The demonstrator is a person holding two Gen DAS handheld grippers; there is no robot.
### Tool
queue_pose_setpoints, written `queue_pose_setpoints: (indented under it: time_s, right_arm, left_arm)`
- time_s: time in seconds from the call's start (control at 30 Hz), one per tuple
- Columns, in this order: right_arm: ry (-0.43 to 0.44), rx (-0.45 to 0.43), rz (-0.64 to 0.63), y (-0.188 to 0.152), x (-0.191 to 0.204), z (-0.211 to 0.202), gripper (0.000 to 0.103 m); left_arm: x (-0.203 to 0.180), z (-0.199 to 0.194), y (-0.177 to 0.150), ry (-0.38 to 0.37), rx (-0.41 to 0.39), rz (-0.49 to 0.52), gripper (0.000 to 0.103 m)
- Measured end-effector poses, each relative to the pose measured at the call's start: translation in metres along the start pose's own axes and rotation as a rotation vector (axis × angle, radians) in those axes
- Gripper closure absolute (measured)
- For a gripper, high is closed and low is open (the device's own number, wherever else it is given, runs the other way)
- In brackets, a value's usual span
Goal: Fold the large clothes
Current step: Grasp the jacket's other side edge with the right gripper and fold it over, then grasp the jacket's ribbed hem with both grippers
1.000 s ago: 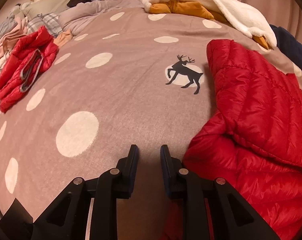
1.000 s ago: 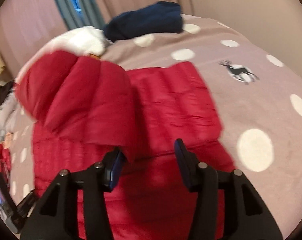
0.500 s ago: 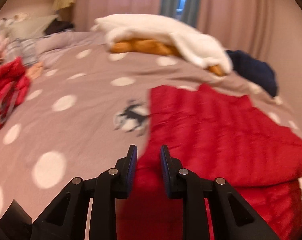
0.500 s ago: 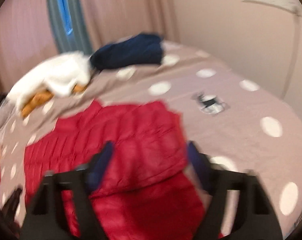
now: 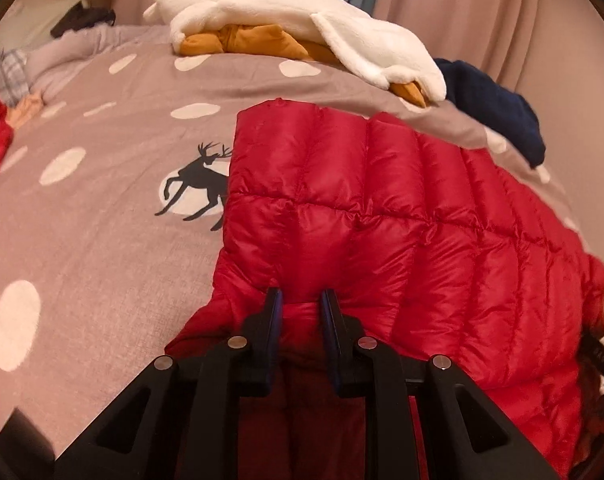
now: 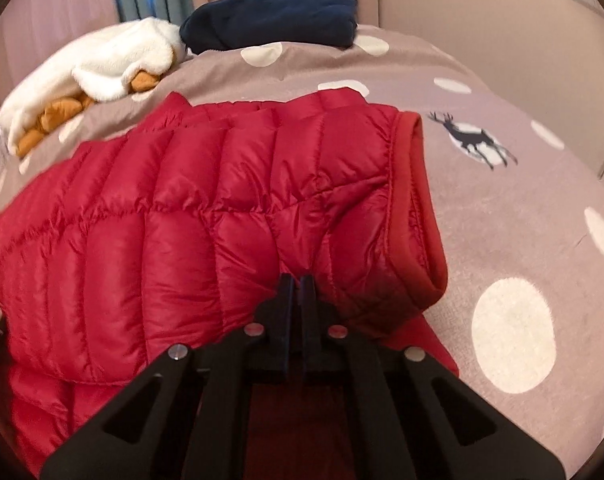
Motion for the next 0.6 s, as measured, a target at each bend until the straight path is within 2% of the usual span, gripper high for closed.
queue_pose_setpoints:
  time_s: [0.17,0.33,0.4,0.43,0.47,0.53,0.6]
  right_arm:
    - [0.005,-0.004,0.002,0.001,0.000,-0.002,0.102]
    - [0.096,0.019,0.100,0.006,-0.014,-0.011,0.096]
    - [0.133,0.039,0.153,0.006,-0.021,-0.022,0.084]
    - [0.144,0.045,0.166,0.006,-0.022,-0.027,0.070]
    - [0.156,0.044,0.175,0.007,-0.022,-0.035,0.052]
    - [0.172,0.003,0.164,0.008,-0.024,-0.055,0.033]
    - [0.148,-0.060,0.128,0.004,-0.029,-0.082,0.032]
  left_arm:
    - [-0.006,-0.003,-0.001,0.052,0.006,0.041,0.082]
    - [-0.001,-0.022,-0.007,0.061,-0.005,0.004,0.079]
    - [0.006,-0.036,-0.009,0.053,-0.008,-0.037,0.070]
    - [0.009,-0.043,-0.011,0.070,-0.001,-0.058,0.051]
    - [0.013,-0.053,-0.014,0.094,-0.005,-0.081,0.038]
    - [0.018,-0.077,-0.021,0.090,-0.058,-0.087,0.036]
    - [0.028,-0.100,-0.030,0.070,-0.081,-0.107,0.036]
Point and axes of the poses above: each gripper's, at about its wrist camera, not at the fingertips, and z roughly the way its jaws point, x to its left, y to its top, the point moved 3 cm from there along z, roughly the way its jaws point, and after that the axes turned 11 degrees about z, right-handed, at the moved point
